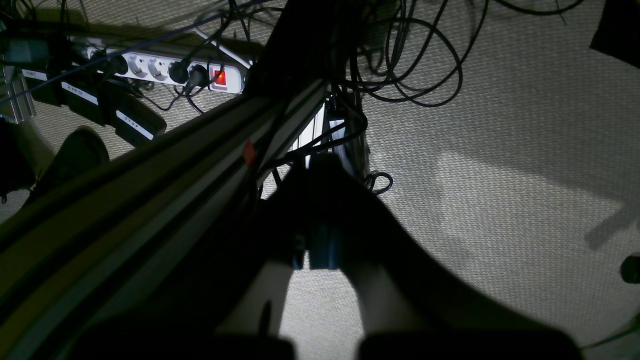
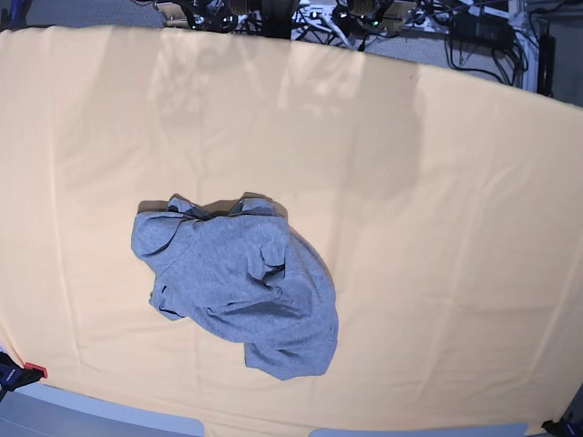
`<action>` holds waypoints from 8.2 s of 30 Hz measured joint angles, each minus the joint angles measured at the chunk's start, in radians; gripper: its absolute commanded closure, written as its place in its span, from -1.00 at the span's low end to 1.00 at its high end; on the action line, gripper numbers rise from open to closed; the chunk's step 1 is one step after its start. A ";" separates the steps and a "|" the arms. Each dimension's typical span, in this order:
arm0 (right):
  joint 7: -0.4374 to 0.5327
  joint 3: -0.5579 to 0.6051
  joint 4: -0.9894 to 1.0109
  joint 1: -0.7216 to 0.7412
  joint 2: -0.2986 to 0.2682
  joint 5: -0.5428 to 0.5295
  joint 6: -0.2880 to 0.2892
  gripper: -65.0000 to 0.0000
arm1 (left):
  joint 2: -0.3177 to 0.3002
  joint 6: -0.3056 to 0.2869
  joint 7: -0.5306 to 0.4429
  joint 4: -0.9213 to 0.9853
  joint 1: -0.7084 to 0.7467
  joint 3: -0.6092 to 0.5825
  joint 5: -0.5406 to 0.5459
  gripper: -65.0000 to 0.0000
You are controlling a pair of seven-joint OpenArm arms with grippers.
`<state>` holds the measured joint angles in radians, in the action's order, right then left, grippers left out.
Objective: Layout the t-shirt on the table in an organized manner, then fold the t-shirt properly
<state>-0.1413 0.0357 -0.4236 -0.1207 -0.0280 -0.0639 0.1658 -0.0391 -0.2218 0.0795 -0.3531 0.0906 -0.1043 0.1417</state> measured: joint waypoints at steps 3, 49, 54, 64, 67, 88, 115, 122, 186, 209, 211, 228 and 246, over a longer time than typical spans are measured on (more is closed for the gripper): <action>0.000 0.000 0.000 0.000 0.000 0.000 0.003 1.00 | 0.000 0.000 0.000 0.000 0.000 0.000 0.000 1.00; -0.490 0.000 -0.848 -0.626 -0.166 -0.150 0.284 1.00 | -0.291 -0.093 0.475 -0.816 0.521 0.001 0.280 1.00; -0.505 0.000 -1.115 -0.803 -0.239 -0.172 0.256 1.00 | -0.386 -0.100 0.494 -1.058 0.689 0.000 0.309 1.00; -0.577 -0.005 -1.534 -1.085 -0.252 -0.162 0.192 1.00 | -0.489 -0.101 0.555 -1.435 0.926 0.109 0.336 1.00; -0.578 -0.020 -1.646 -1.134 -0.256 -0.161 0.158 1.00 | -0.491 -0.101 0.605 -1.516 0.950 0.198 0.390 1.00; -0.562 -0.492 -1.918 -1.159 -0.248 -0.255 0.171 1.00 | -0.489 -0.207 0.695 -1.833 0.890 0.544 0.659 1.00; -0.368 -0.285 -1.746 -0.391 -0.243 -0.328 0.396 0.93 | -0.532 -0.198 0.511 -1.691 0.324 0.214 0.370 1.00; -0.363 -0.252 -1.675 -0.278 -0.243 -0.315 0.350 0.15 | -0.531 -0.194 0.514 -1.471 0.216 0.111 0.359 1.00; -0.662 -0.216 -1.917 -0.447 -0.265 -0.041 0.173 1.00 | -0.612 -0.468 0.572 -1.380 0.089 0.110 0.541 1.00; -0.716 -0.319 -1.917 -0.620 -0.243 -0.341 0.228 -0.16 | -0.612 -0.468 0.572 -1.380 0.086 0.110 0.558 1.00; -0.714 -0.319 -1.917 -0.630 -0.243 -0.371 0.238 -0.16 | -0.612 -0.468 0.572 -1.380 0.086 0.110 0.558 1.00; -0.622 -0.318 -1.801 -0.531 -0.243 -0.318 0.147 -0.07 | -0.613 -0.468 0.572 -1.380 0.086 0.110 0.558 1.00; -0.739 -0.319 -1.865 -0.497 -0.243 -0.838 0.528 1.00 | -0.613 -0.468 0.576 -1.380 0.086 0.110 0.558 1.00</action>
<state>-0.8803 -0.2832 -2.2883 -0.6178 -0.2710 -0.9016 0.6933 -0.6518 -0.6895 0.6556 -1.7329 0.1768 0.0059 0.6994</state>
